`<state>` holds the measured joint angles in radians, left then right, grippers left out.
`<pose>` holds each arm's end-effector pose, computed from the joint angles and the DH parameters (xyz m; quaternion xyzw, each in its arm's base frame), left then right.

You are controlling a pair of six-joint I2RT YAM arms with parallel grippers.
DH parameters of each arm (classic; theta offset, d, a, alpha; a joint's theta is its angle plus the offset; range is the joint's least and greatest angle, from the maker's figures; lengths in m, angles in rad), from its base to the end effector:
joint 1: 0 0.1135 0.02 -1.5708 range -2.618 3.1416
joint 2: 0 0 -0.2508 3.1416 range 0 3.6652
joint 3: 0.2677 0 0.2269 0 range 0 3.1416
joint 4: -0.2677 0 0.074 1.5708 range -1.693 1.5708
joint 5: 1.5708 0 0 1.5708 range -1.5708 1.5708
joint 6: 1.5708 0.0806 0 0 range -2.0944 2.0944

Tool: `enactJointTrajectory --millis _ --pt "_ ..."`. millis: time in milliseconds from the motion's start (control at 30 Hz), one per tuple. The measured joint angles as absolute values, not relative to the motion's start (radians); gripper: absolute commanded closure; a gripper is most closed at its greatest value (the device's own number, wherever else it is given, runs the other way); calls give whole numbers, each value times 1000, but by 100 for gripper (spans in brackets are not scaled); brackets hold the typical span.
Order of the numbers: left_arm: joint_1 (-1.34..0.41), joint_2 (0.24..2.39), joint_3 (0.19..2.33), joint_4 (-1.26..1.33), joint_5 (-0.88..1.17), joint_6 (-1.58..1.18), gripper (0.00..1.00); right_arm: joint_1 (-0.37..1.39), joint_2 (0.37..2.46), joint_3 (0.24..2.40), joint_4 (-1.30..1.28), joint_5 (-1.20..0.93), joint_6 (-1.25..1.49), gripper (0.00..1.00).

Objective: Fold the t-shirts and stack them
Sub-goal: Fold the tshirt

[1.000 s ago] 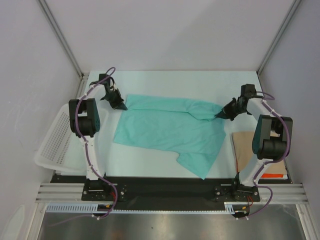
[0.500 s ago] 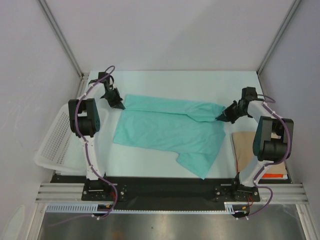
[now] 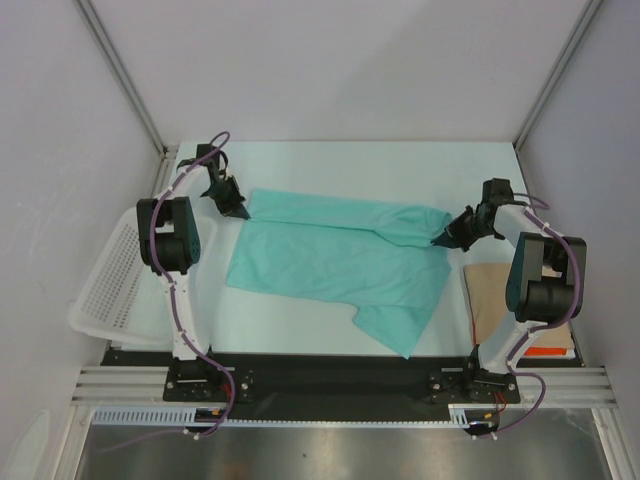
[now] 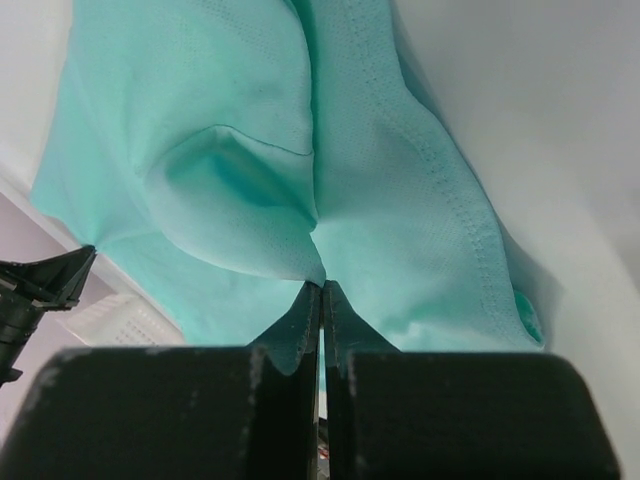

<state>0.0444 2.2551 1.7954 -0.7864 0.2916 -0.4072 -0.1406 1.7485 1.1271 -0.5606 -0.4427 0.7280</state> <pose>0.4501 -0.0032 0.1212 -0.1957 0.9569 -0.1699 0.1314 0.3344 -0.0125 0.1459 0.3643 0.8862 0.2607 0.1180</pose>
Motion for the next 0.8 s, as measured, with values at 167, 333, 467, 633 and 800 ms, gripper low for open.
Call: enactJointTrajectory --millis 167,333,467,633,800 --pt "44 2255 1795 -788 292 -407 100 -139 1749 1103 -559 -440 728 100" --pt "44 2255 1795 -789 292 -406 100 -134 1748 1080 -555 -433 729 100" --pt "44 2255 1795 -789 291 -405 100 -126 1748 1068 -555 -424 731 99" --pt "44 2255 1798 -794 291 -398 100 -120 1744 1061 -547 -425 726 70" --pt "44 2255 1799 -796 291 -398 100 -141 1748 1087 -540 -413 723 64"
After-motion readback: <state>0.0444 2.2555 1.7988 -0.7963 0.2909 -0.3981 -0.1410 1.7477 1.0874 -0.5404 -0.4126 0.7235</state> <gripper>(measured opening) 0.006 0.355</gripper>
